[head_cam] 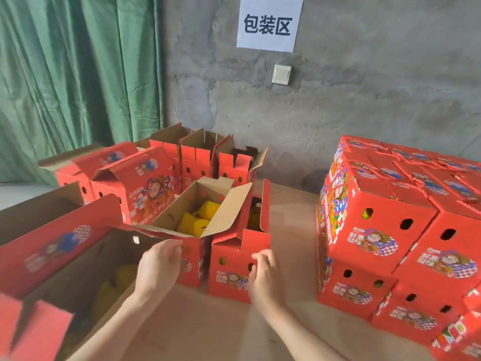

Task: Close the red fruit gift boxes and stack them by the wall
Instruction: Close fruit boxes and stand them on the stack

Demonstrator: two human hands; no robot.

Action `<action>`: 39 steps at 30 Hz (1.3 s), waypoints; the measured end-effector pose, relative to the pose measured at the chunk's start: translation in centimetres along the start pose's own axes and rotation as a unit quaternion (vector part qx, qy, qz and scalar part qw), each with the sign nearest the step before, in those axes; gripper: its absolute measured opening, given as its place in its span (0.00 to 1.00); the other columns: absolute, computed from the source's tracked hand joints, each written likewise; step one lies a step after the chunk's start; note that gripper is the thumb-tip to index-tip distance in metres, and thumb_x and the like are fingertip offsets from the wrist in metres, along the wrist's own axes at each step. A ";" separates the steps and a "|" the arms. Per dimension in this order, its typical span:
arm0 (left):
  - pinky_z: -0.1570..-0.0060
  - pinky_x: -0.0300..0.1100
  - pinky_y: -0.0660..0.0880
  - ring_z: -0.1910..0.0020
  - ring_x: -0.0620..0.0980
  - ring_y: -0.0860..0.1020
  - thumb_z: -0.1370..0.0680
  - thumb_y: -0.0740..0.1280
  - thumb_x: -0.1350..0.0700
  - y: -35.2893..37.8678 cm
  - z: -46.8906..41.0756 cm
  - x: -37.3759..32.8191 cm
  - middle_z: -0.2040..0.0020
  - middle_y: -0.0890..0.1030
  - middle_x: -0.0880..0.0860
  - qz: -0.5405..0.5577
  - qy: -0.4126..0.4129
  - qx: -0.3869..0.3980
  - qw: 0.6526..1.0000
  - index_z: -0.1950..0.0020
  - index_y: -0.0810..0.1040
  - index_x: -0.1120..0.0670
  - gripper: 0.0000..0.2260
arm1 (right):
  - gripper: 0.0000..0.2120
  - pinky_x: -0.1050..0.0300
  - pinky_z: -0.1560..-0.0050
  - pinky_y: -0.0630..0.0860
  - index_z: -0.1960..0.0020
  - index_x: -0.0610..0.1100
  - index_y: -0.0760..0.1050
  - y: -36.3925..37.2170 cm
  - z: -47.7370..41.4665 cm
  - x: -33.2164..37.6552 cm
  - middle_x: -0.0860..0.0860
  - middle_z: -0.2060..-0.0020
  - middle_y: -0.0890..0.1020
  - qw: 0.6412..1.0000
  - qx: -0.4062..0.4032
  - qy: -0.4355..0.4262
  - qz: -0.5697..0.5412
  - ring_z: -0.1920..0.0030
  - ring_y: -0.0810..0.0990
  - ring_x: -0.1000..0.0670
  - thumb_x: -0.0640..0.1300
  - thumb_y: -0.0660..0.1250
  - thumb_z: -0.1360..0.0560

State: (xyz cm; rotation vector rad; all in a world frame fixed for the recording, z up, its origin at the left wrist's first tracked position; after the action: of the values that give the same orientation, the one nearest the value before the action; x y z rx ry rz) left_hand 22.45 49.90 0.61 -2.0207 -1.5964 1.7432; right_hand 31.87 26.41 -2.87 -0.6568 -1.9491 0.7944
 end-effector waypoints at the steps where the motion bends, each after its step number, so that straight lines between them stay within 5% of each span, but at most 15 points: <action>1: 0.49 0.47 0.75 0.50 0.59 0.81 0.24 0.66 0.65 -0.4 -0.2 0.9 0.50 0.84 0.56 -0.022 -0.001 0.006 1.000 0.47 0.83 0.58 0.09 | 0.18 0.57 0.40 0.70 0.38 0.35 0.74 2.1 0.4 -0.9 0.43 0.40 0.75 0.998 0.050 0.021 0.013 0.39 0.75 0.44 0.30 0.58 0.26; 4: 0.47 0.46 0.74 0.47 0.58 0.79 0.25 0.66 0.65 0.3 0.0 2.7 0.48 0.82 0.56 -0.066 0.015 0.057 0.996 0.46 0.82 0.59 0.10 | 0.23 0.62 0.35 0.62 0.31 0.39 0.68 6.8 0.7 -2.3 0.48 0.33 0.70 0.984 0.159 0.065 0.048 0.32 0.69 0.50 0.33 0.56 0.26; 10: 0.57 0.49 0.78 0.58 0.59 0.82 0.34 0.73 0.72 1.9 1.0 2.7 0.57 0.83 0.55 -0.072 0.106 0.085 0.988 0.56 0.84 0.59 0.11 | 0.14 0.58 0.44 0.67 0.40 0.41 0.69 9.5 -0.1 -3.5 0.45 0.39 0.72 0.960 0.221 0.169 0.025 0.39 0.72 0.44 0.38 0.61 0.25; 15: 0.47 0.48 0.75 0.48 0.59 0.79 0.29 0.71 0.67 2.1 0.3 3.8 0.51 0.83 0.57 -0.063 0.085 0.099 0.989 0.48 0.82 0.61 0.10 | 0.08 0.58 0.54 0.66 0.47 0.45 0.67 8.8 0.9 -3.4 0.44 0.43 0.73 0.959 0.235 0.158 0.021 0.47 0.73 0.45 0.37 0.59 0.25; 18: 0.49 0.48 0.75 0.50 0.58 0.79 0.29 0.72 0.64 2.5 0.9 3.6 0.52 0.83 0.56 -0.087 0.098 0.115 0.985 0.49 0.83 0.60 0.09 | 0.06 0.56 0.58 0.65 0.50 0.47 0.62 7.6 2.6 -3.4 0.47 0.50 0.74 0.963 0.220 0.152 0.015 0.54 0.71 0.47 0.40 0.58 0.23; 22: 0.43 0.49 0.73 0.45 0.58 0.78 0.26 0.71 0.59 2.9 0.6 4.0 0.47 0.82 0.57 -0.117 0.072 0.133 0.982 0.44 0.81 0.60 0.12 | 0.10 0.54 0.54 0.69 0.50 0.46 0.64 4.4 5.4 -3.5 0.46 0.51 0.77 0.976 0.176 0.127 0.021 0.51 0.76 0.45 0.52 0.53 0.18; 27: 0.28 0.57 0.47 0.37 0.56 0.74 0.22 0.64 0.59 3.6 1.8 3.1 0.44 0.81 0.55 -0.151 0.041 0.123 0.980 0.43 0.80 0.59 0.10 | 0.15 0.55 0.51 0.71 0.47 0.47 0.70 -0.5 9.1 -5.9 0.46 0.50 0.80 0.985 0.110 0.129 0.038 0.50 0.78 0.46 0.52 0.47 0.17; 32: 0.36 0.56 0.67 0.36 0.63 0.72 0.20 0.62 0.60 5.8 4.8 -1.0 0.37 0.75 0.64 -0.004 0.019 0.123 0.992 0.35 0.73 0.65 0.16 | 0.21 0.57 0.57 0.73 0.65 0.50 0.73 -6.0 14.5 -11.4 0.49 0.65 0.81 0.976 0.034 0.213 -0.030 0.60 0.81 0.49 0.55 0.51 0.19; 37: 0.32 0.54 0.63 0.30 0.62 0.67 0.18 0.58 0.53 7.8 6.7 -5.2 0.30 0.68 0.64 0.110 -0.027 0.148 0.982 0.27 0.63 0.63 0.23 | 0.20 0.58 0.56 0.74 0.66 0.52 0.78 -10.8 18.7 -17.4 0.52 0.65 0.83 0.953 -0.027 0.264 -0.146 0.60 0.81 0.54 0.51 0.56 0.19; 39: 0.34 0.51 0.64 0.33 0.60 0.70 0.18 0.56 0.46 8.9 7.8 -6.5 0.32 0.72 0.62 0.143 -0.041 0.177 0.973 0.29 0.68 0.60 0.23 | 0.22 0.58 0.59 0.71 0.70 0.49 0.77 -12.4 19.9 -19.9 0.53 0.70 0.80 0.938 -0.045 0.294 -0.178 0.64 0.78 0.54 0.47 0.57 0.19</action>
State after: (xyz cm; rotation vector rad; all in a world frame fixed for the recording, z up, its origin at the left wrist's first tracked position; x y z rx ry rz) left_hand 23.41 36.92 -2.92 -2.0977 -0.9493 2.0506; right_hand 21.63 -1.13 -12.04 -0.4974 -1.4908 0.2393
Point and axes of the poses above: each hand's wrist, its own z-axis away from the middle knuckle, its own y-axis out of the palm, x = y × z, the point moved 10 cm from there along -z, towards the middle knuckle
